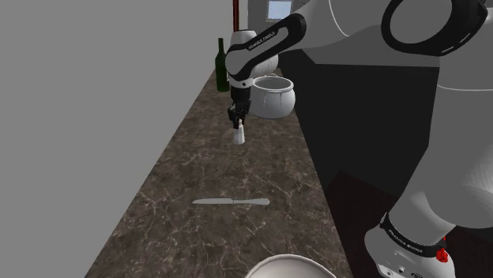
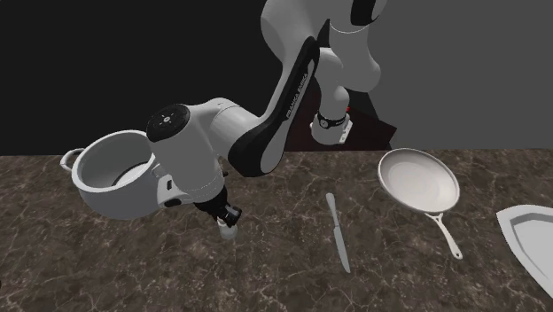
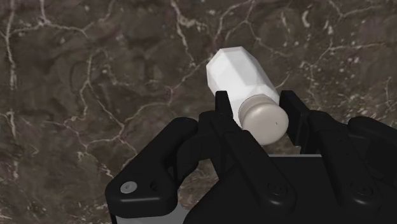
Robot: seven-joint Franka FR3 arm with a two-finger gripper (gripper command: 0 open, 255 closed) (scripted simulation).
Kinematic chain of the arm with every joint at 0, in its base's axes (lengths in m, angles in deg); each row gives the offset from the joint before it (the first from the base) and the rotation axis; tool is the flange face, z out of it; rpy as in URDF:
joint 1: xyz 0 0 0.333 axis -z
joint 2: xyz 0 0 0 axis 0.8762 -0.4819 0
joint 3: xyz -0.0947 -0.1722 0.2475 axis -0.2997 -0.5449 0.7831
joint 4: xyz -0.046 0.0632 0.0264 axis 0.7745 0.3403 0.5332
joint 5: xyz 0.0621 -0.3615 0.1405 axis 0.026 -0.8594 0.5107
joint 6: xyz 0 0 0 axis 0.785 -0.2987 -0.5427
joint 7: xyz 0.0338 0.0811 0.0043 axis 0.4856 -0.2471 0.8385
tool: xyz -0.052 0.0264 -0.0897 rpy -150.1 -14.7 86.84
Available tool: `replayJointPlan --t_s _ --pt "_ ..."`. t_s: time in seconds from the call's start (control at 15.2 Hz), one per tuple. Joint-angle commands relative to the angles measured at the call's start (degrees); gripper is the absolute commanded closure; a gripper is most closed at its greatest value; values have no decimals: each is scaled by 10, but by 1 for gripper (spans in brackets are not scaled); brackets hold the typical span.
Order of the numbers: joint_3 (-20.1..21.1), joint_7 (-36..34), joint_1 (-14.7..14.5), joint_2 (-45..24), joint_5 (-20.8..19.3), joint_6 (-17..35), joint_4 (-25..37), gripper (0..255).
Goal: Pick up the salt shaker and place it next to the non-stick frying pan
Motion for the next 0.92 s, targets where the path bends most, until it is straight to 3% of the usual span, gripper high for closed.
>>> replayJointPlan --t_s 0.0,0.26,0.86 --pt "0 0 0 0 0 0 0 255" --pt "0 0 0 0 0 0 0 255" --pt "-2 -7 0 26 -6 -61 35 255"
